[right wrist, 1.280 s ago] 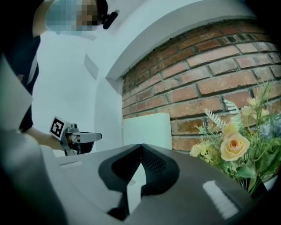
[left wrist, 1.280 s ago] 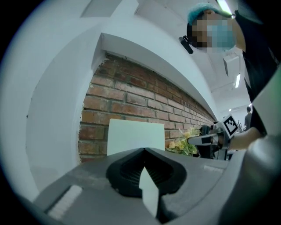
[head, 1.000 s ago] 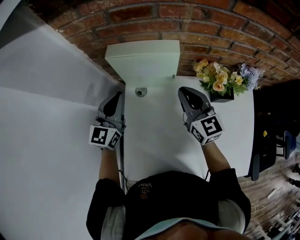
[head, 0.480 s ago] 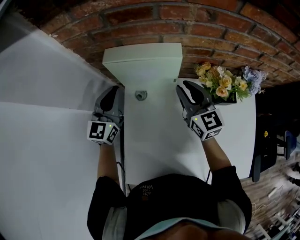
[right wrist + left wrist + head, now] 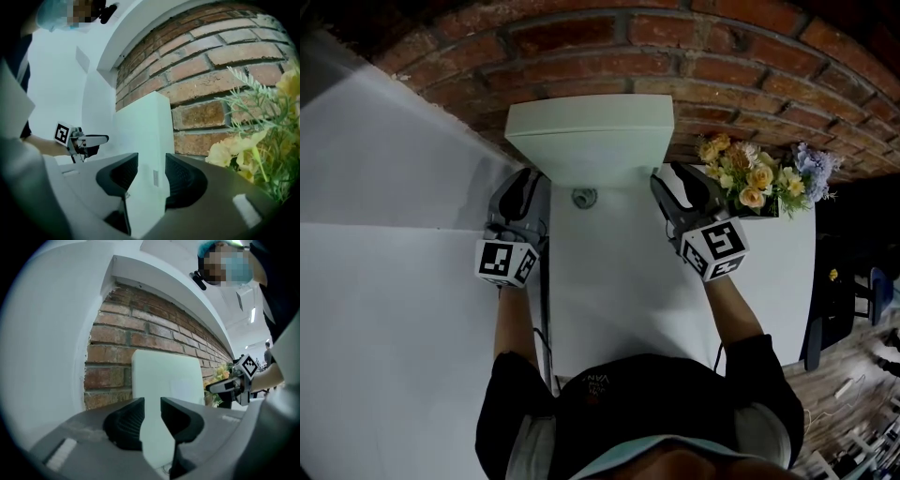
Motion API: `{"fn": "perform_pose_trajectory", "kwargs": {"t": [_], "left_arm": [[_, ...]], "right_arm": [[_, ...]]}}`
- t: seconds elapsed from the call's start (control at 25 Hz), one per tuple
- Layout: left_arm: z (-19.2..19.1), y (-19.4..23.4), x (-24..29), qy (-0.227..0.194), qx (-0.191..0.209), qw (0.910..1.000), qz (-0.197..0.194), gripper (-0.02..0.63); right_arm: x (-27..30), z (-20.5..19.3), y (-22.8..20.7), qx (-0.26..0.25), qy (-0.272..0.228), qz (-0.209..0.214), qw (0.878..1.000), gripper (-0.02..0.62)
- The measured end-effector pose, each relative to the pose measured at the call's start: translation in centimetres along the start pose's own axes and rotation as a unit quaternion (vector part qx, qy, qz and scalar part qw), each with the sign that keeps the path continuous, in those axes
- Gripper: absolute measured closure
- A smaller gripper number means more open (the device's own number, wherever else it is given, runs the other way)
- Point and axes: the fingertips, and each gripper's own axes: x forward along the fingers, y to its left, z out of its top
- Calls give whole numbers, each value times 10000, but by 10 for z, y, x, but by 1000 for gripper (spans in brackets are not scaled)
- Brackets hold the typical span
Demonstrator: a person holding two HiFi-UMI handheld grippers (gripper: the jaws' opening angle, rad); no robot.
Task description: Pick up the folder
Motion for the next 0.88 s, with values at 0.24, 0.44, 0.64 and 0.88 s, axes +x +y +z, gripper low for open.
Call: {"fn": "perform_pose_trajectory", "kwargs": {"t": [0.24,0.44,0.64,0.88], "left_arm": [[-9,7,8,6,-161,9999,-59,386],[-20,7,19,145,-204,9993,-278,291],[-26,5,30,189,-202,9984,-493,236],[-30,11,42,182,-193,9978,-610,221]], "right_arm": [[9,-7,-5,30,106,66,9999,374],[18,-14,-2,29,201,194,9996,323],[27,-16,0,-70,214,279,9994,284],[37,-14,-1,-180,153,304,9993,258]]}}
